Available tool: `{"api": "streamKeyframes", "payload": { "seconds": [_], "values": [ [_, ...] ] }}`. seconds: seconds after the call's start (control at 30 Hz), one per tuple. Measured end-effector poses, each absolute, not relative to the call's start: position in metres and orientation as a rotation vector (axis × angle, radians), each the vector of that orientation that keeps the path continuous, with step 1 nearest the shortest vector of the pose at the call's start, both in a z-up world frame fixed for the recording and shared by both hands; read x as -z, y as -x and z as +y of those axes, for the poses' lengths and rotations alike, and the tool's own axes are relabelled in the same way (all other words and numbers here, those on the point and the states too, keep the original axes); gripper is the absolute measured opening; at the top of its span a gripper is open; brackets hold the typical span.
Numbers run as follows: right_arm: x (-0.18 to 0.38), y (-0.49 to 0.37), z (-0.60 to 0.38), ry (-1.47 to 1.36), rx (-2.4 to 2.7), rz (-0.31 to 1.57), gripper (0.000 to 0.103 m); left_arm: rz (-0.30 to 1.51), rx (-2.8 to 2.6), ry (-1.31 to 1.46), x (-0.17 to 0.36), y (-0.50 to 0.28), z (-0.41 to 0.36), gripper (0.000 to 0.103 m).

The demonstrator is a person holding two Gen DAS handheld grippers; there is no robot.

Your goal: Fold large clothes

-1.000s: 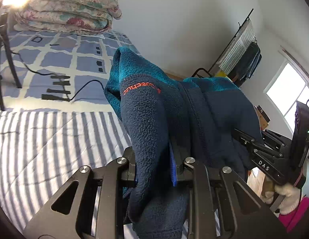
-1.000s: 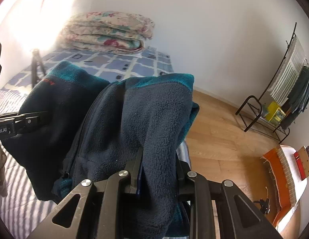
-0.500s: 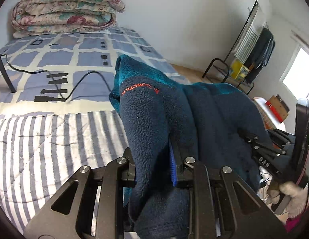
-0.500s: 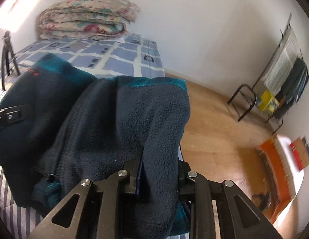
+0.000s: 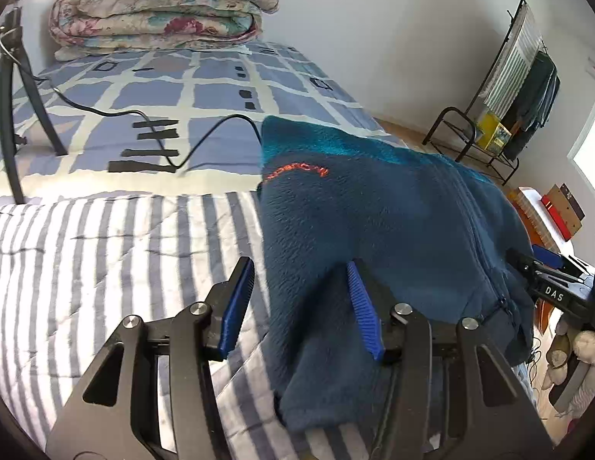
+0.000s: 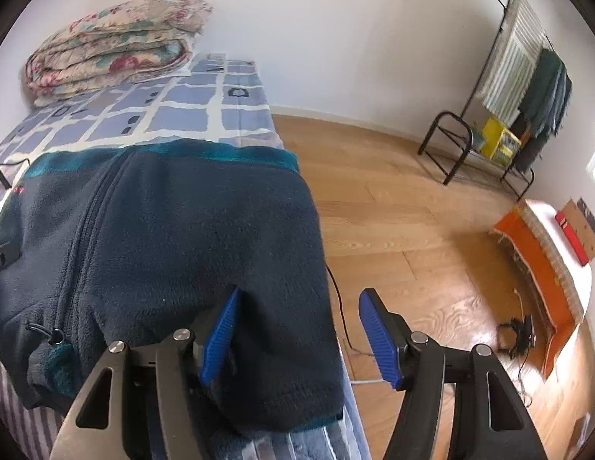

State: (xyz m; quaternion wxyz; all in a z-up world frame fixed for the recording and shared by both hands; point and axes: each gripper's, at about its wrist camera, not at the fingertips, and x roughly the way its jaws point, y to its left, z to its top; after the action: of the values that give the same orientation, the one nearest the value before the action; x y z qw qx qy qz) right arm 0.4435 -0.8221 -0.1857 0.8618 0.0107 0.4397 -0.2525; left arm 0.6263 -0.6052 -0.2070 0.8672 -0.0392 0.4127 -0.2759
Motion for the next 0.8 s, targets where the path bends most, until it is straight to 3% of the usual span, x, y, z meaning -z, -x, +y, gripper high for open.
{"api": "streamKeyframes", "payload": {
  "seconds": [0.4,0.8],
  "values": [
    [0.124,-0.41,-0.773,-0.044,0.465,0.854,0.064,0.778,0.604,0.03,0.129,-0.55,-0.556,0.052],
    [-0.002,-0.29,-0.692,-0.067,0.388,0.702,0.064,0.647,0.621,0.043,0.017,-0.416,-0.476,0.052]
  ]
}}
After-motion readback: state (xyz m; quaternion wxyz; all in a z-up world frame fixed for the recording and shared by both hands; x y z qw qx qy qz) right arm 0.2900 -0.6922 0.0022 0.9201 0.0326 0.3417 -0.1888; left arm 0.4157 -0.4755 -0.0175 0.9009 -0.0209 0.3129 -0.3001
